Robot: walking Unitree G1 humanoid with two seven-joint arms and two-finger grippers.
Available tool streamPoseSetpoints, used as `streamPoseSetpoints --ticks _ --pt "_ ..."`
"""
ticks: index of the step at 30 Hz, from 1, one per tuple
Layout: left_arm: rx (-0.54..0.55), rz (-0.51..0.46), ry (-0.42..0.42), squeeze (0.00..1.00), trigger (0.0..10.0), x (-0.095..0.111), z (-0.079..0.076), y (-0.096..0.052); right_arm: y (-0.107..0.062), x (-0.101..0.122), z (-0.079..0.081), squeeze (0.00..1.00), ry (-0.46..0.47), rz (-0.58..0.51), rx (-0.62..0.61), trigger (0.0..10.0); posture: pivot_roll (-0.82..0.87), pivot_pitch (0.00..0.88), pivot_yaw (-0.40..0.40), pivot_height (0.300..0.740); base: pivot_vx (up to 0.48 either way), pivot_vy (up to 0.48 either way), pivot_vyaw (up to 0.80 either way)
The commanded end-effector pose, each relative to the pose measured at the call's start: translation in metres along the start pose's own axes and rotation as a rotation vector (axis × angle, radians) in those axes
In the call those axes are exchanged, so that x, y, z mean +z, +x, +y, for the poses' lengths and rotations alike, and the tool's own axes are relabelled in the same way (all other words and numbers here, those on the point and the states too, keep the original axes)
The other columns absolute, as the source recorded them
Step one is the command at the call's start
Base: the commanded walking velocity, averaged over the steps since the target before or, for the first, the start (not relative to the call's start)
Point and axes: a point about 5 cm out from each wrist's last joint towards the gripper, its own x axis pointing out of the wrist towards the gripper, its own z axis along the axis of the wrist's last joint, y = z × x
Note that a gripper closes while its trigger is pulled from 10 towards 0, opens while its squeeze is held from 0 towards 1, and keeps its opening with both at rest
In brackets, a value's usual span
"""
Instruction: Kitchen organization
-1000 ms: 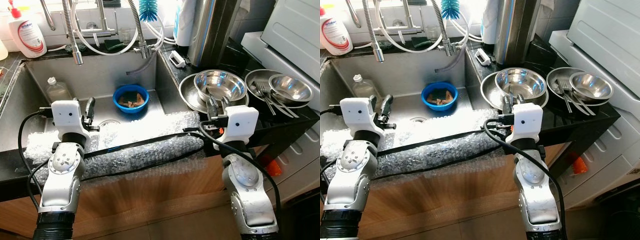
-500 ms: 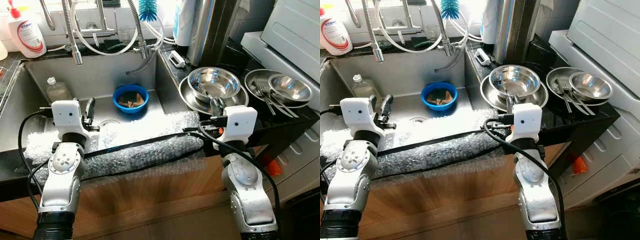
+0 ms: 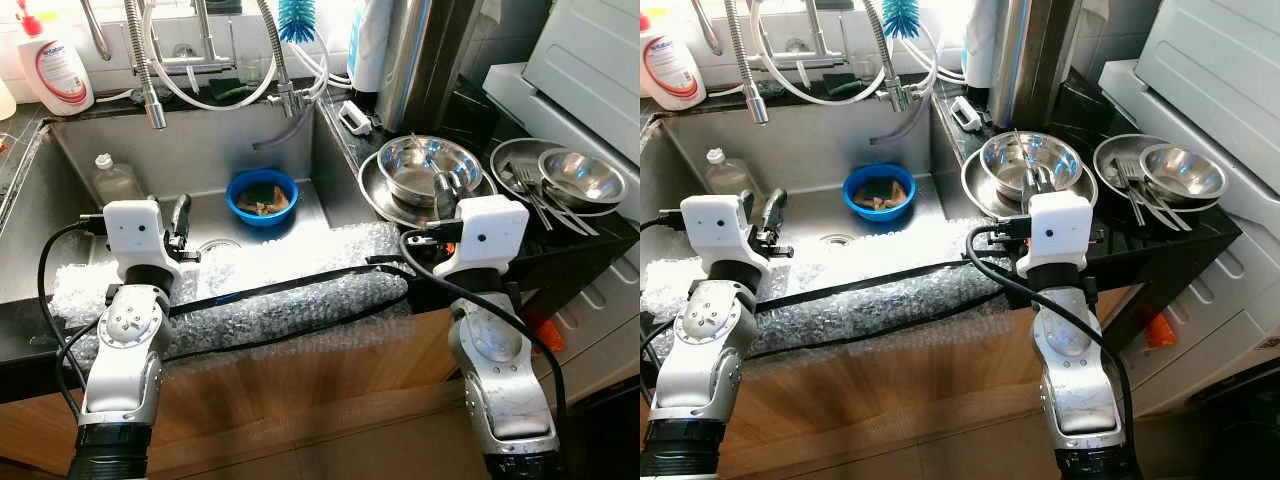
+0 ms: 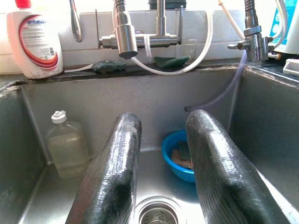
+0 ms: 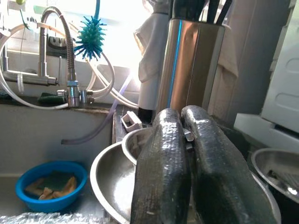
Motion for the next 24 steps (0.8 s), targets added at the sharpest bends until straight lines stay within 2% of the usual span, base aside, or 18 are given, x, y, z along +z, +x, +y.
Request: streamPoseSetpoints --ticks 1,2,3,4,5,6,10,11,14,18,19,23,24 --pt "0.008 -0.048 -0.013 0.00 10.0 0.009 0.000 0.001 0.006 0.022 -0.003 0.00 -0.001 -0.100 -0.011 10.0 0.06 0.107 -0.039 0.740 0.000 0.000 0.00" --pt "0.009 -0.051 -0.014 0.00 10.0 0.009 0.000 0.001 0.007 0.024 -0.002 0.00 0.014 -0.111 -0.003 10.0 0.06 0.107 -0.038 0.740 0.000 0.000 0.00" --pt "0.010 -0.053 -0.014 0.00 10.0 0.010 0.000 0.001 0.009 0.027 0.000 0.00 0.082 -0.118 0.007 10.0 0.06 0.107 -0.038 0.740 0.000 0.000 0.00" --pt "0.010 -0.053 -0.014 0.00 10.0 0.010 0.000 0.001 0.009 0.027 0.000 0.00 0.082 -0.118 0.007 10.0 0.06 0.107 -0.038 0.740 0.000 0.000 0.00" --pt "0.012 -0.058 -0.016 0.00 10.0 0.010 0.000 0.001 0.012 0.033 0.002 0.00 0.194 -0.123 0.020 10.0 0.06 0.107 -0.038 0.740 0.000 0.000 0.00" --pt "0.013 -0.061 -0.018 0.00 10.0 0.011 0.000 0.001 0.013 0.037 0.005 0.00 0.248 -0.134 0.040 10.0 0.06 0.107 -0.038 0.740 0.000 0.000 0.00" --pt "0.013 -0.068 -0.023 0.00 10.0 0.013 0.000 0.001 0.013 0.048 0.011 0.00 0.401 -0.150 0.112 10.0 0.07 0.107 -0.038 0.740 0.000 0.000 0.00" --pt "0.013 -0.068 -0.023 0.00 10.0 0.013 0.000 0.001 0.013 0.048 0.011 0.00 0.401 -0.150 0.112 10.0 0.07 0.107 -0.038 0.740 0.000 0.000 0.00" --pt "0.017 -0.073 -0.023 0.00 10.0 0.014 0.002 0.001 0.014 0.048 0.008 0.00 0.534 -0.117 0.147 10.0 0.06 0.109 -0.041 0.740 0.000 0.000 0.00" --pt "0.021 -0.072 -0.022 0.00 10.0 0.014 0.003 0.001 0.014 0.049 0.007 0.00 0.547 -0.099 0.279 10.0 0.06 0.109 -0.040 0.740 0.000 0.000 0.00" --pt "0.022 -0.072 -0.022 0.00 10.0 0.013 0.003 0.001 0.011 0.049 0.009 0.00 0.535 -0.086 0.360 10.0 0.05 0.106 -0.038 0.740 0.000 0.000 0.00" --pt "0.022 -0.072 -0.023 0.00 10.0 0.014 0.004 0.002 0.004 0.046 0.009 0.00 0.529 -0.067 0.456 10.0 0.05 0.102 -0.037 0.740 0.000 0.000 0.00" --pt "0.022 -0.072 -0.028 0.00 10.0 0.014 0.005 0.002 0.000 0.046 0.005 0.00 0.557 -0.060 0.493 10.0 0.05 0.100 -0.038 0.740 0.000 0.000 0.00"
